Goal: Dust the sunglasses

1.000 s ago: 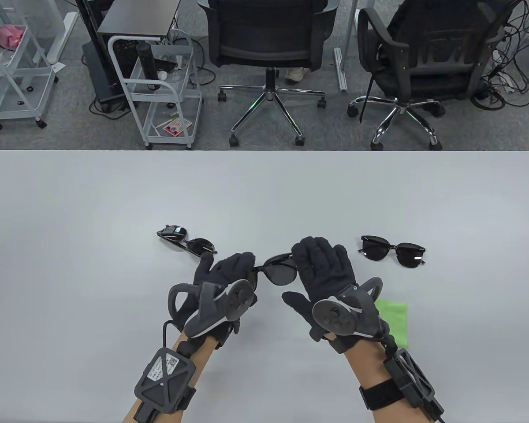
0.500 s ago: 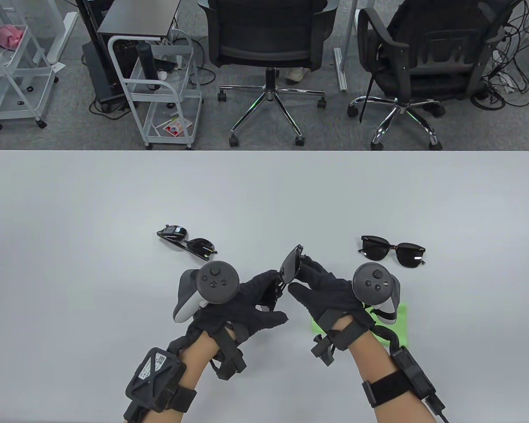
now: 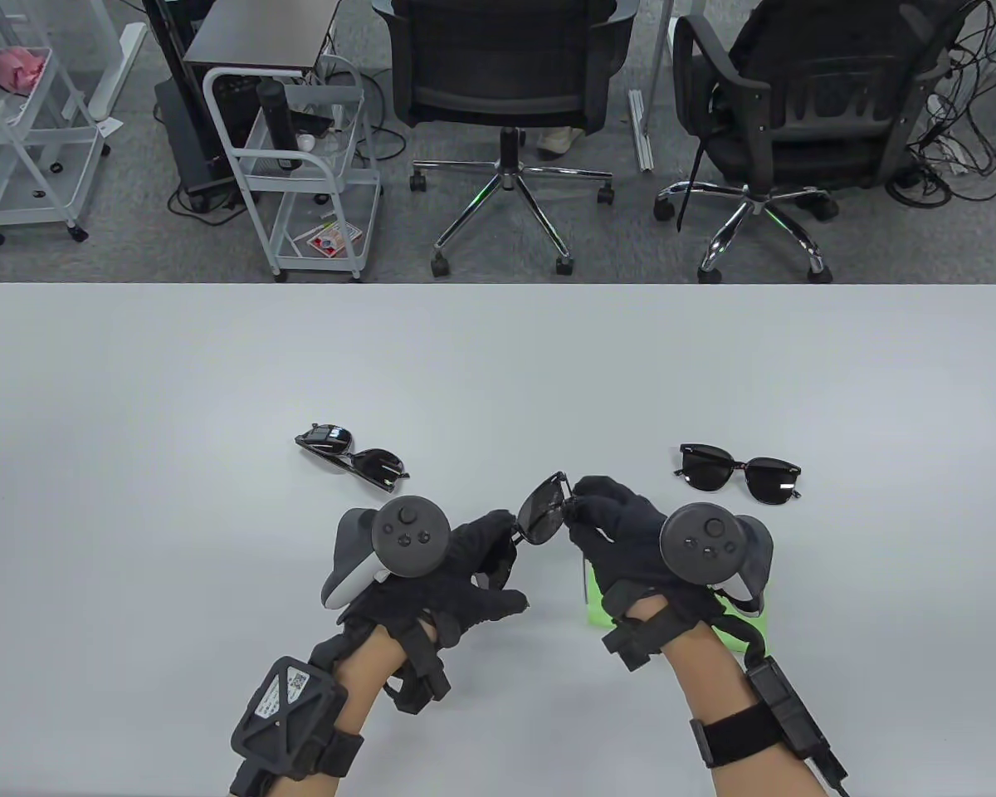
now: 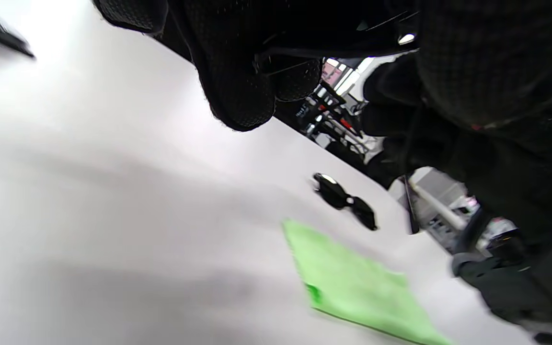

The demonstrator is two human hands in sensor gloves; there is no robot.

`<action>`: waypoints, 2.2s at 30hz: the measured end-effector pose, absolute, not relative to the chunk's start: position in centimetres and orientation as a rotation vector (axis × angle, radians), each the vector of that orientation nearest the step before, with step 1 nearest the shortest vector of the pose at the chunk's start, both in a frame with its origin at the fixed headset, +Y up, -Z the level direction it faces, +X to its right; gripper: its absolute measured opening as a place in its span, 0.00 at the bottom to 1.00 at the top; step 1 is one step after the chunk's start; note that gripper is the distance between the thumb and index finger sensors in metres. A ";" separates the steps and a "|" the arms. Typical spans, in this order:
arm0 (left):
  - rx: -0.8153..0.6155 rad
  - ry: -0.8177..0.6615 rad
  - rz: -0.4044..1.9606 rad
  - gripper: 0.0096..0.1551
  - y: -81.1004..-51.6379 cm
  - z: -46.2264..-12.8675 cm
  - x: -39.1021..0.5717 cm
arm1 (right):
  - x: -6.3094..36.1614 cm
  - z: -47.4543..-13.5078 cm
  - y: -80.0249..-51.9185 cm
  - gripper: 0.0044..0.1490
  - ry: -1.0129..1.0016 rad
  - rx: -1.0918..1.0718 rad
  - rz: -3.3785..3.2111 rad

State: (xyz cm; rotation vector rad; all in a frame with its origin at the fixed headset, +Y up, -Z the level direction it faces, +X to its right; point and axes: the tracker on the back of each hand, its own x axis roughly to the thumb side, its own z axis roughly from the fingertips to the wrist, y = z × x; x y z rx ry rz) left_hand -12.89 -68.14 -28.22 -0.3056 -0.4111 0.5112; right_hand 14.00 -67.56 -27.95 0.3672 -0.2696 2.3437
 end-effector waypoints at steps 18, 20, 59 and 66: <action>-0.147 -0.182 0.711 0.58 -67.6 -28.5 -15.4 | 13.6 -25.9 -64.7 0.46 -0.559 0.549 2.431; -0.145 -0.137 0.824 0.58 -67.8 -28.7 -16.3 | 12.6 -25.2 -63.9 0.43 -0.647 0.636 2.469; -0.399 -0.284 1.357 0.58 -69.1 -28.5 -14.6 | 11.9 -28.4 -71.1 0.27 0.214 0.416 1.530; -0.373 -0.288 1.310 0.58 -68.9 -28.4 -14.6 | 12.5 -28.4 -71.1 0.32 0.200 0.376 1.540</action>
